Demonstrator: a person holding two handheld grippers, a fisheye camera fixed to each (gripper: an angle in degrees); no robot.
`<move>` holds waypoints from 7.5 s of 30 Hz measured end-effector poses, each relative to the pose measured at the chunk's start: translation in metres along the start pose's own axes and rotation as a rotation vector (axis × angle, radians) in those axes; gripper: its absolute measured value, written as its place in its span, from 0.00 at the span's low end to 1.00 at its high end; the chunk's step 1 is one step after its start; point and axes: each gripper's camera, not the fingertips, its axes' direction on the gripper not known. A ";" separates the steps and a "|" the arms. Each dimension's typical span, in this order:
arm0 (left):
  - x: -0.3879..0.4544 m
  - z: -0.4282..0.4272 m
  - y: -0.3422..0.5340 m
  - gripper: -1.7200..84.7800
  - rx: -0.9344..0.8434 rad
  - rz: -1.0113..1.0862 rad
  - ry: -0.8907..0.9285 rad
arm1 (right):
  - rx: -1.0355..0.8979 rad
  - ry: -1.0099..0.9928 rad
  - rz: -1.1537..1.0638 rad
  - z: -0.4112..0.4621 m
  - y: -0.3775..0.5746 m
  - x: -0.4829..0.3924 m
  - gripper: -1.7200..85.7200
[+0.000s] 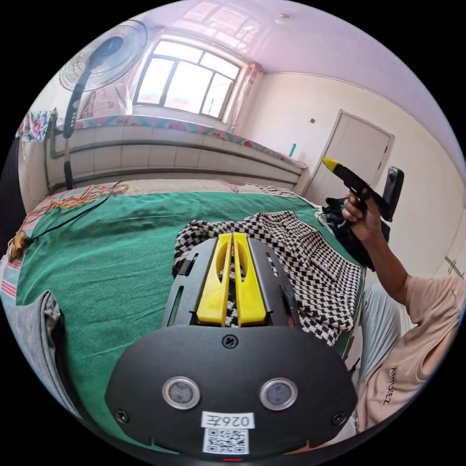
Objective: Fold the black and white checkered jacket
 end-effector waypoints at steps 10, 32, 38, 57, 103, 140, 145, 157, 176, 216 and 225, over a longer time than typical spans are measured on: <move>0.091 0.118 0.002 0.01 -0.475 0.239 -0.032 | -0.713 -0.270 -0.134 0.028 0.205 -0.051 0.01; 0.226 -0.005 0.018 0.01 0.004 0.267 0.027 | -0.398 -0.002 -0.054 -0.051 0.199 0.042 0.01; 0.245 0.023 0.015 0.01 -0.035 0.142 0.229 | -0.346 0.038 0.208 -0.085 0.169 0.115 0.01; 0.324 0.214 -0.158 0.07 -0.289 0.195 0.203 | -0.439 -0.063 0.797 -0.096 0.105 0.306 0.09; 0.350 0.514 -0.268 0.10 -0.772 0.151 -0.019 | -0.582 -0.101 0.387 -0.113 0.037 0.154 0.02; -0.200 0.147 -0.033 0.09 -0.298 -0.315 0.461 | -0.722 -0.389 0.078 0.087 -0.089 -0.058 0.03; -0.242 0.158 0.027 0.09 -0.347 -0.450 0.476 | -0.775 -0.503 0.000 0.103 -0.088 -0.048 0.12; -0.219 0.021 0.068 0.01 0.029 -0.495 0.288 | -0.639 -0.398 0.282 0.062 -0.021 0.170 0.01; -0.180 0.106 -0.039 0.19 -0.230 -0.442 0.090 | -0.737 -0.991 0.206 0.155 0.012 0.222 0.01; 0.241 0.038 0.037 0.01 -0.126 0.313 -0.155 | -0.741 -0.162 -0.120 0.165 0.103 0.017 0.01; 0.219 0.127 0.039 0.01 -0.445 0.261 -0.008 | -0.644 -0.020 -0.205 0.140 0.104 -0.070 0.01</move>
